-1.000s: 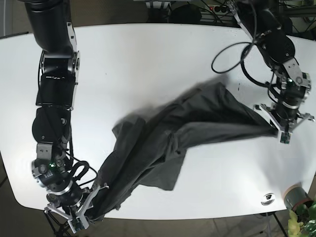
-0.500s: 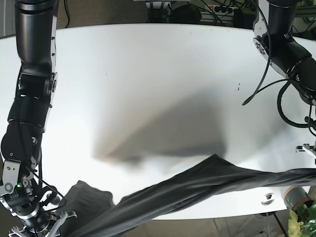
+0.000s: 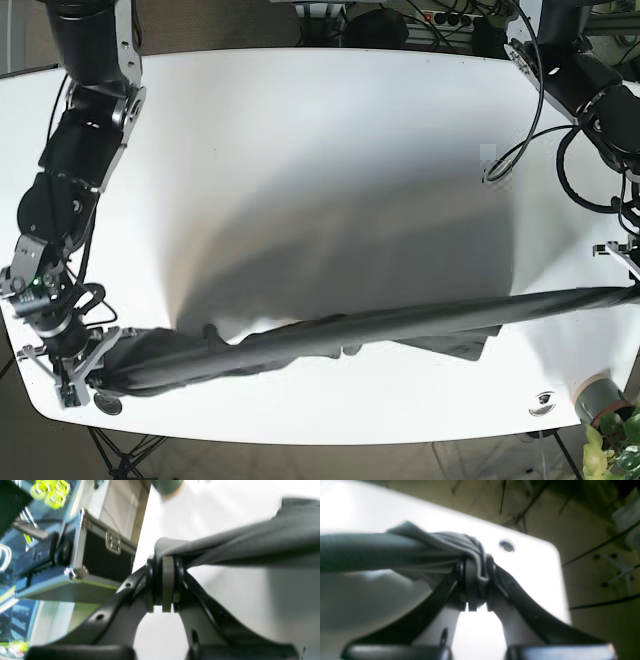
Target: Fold the T-shirt properly
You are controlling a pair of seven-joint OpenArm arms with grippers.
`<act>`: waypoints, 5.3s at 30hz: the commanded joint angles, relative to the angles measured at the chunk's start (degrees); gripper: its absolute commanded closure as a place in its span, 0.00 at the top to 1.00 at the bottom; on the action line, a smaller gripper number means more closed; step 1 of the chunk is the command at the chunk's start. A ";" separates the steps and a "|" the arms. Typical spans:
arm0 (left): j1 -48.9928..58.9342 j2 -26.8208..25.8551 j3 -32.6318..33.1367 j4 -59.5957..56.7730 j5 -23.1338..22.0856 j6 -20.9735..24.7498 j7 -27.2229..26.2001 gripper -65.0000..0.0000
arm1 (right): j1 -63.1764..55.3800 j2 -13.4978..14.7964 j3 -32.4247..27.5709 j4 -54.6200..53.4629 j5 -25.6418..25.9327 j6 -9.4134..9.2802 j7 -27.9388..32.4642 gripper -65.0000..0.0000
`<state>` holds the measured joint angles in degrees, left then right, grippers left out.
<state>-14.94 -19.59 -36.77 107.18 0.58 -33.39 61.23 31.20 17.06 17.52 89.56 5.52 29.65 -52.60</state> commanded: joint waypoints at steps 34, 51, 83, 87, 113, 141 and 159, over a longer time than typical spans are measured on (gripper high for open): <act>28.26 3.29 -3.36 -3.57 0.43 0.29 -9.32 0.00 | -41.09 -11.83 15.76 14.66 0.33 3.10 2.18 0.04; 35.82 4.34 -6.17 -6.30 0.52 0.29 -16.09 0.00 | -48.04 -12.27 15.76 14.75 0.33 3.45 2.18 0.04; 36.35 4.61 -8.10 -6.38 0.52 0.29 -16.27 0.00 | -52.34 -14.29 15.49 24.60 12.72 7.05 2.09 0.53; 36.26 4.61 -8.10 -6.38 0.52 0.29 -16.27 0.00 | -52.26 -14.29 15.49 24.60 16.33 7.05 2.01 0.53; 34.24 4.52 -8.46 -6.03 0.52 0.29 -15.83 0.53 | -34.76 -12.97 15.84 6.40 -0.11 6.44 2.36 0.53; 21.75 4.08 -4.76 -6.30 0.96 0.29 -15.83 0.54 | -34.15 -14.03 20.77 0.68 0.33 6.97 2.27 0.77; 19.73 4.17 -0.72 -6.30 1.05 0.55 -15.83 0.54 | -35.99 -14.82 20.33 0.60 5.95 6.97 0.77 0.70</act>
<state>5.23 -14.50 -37.32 99.94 1.72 -33.08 46.44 -4.91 1.91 37.85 90.04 12.03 36.29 -50.19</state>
